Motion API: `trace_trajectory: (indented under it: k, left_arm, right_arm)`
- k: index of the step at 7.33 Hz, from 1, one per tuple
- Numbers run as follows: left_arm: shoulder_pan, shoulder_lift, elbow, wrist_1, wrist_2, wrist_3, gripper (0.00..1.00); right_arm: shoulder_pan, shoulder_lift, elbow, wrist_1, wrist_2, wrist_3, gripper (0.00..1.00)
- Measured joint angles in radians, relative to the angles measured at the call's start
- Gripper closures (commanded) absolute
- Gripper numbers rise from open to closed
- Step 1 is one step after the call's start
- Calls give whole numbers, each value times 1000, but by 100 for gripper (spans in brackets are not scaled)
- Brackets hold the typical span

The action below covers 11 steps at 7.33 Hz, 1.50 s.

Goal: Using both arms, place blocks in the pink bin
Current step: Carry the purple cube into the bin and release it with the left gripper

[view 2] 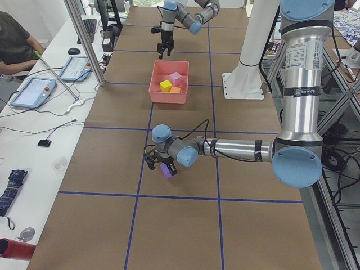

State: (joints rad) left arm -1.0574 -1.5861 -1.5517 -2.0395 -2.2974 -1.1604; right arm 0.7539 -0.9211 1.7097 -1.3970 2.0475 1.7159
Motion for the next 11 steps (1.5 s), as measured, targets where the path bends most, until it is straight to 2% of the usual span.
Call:
trace_trajectory:
  k: [1,2,4,5,7,10,11]
  left_arm:
    - [0,-61,-34,49,-34,-55,100]
    - [2,-140,-100,155,-59,-105,100]
    - [61,-364,-233,410,-72,-264,100]
    - [114,-472,-258,467,-65,-363,100]
    - [263,-623,-257,499,20,-528,100]
    - [421,-718,-183,495,161,-597,100]
    - [435,-740,-150,493,174,-598,94]
  right_arm:
    - [36,-55,32,1,27,-42,0]
    - [73,-120,64,1,62,-116,1]
    - [135,-239,99,3,106,-269,0]
    - [150,-280,101,5,111,-331,0]
    - [174,-343,98,9,113,-436,0]
    - [183,-364,93,10,110,-483,0]
    - [183,-366,94,10,110,-485,0]
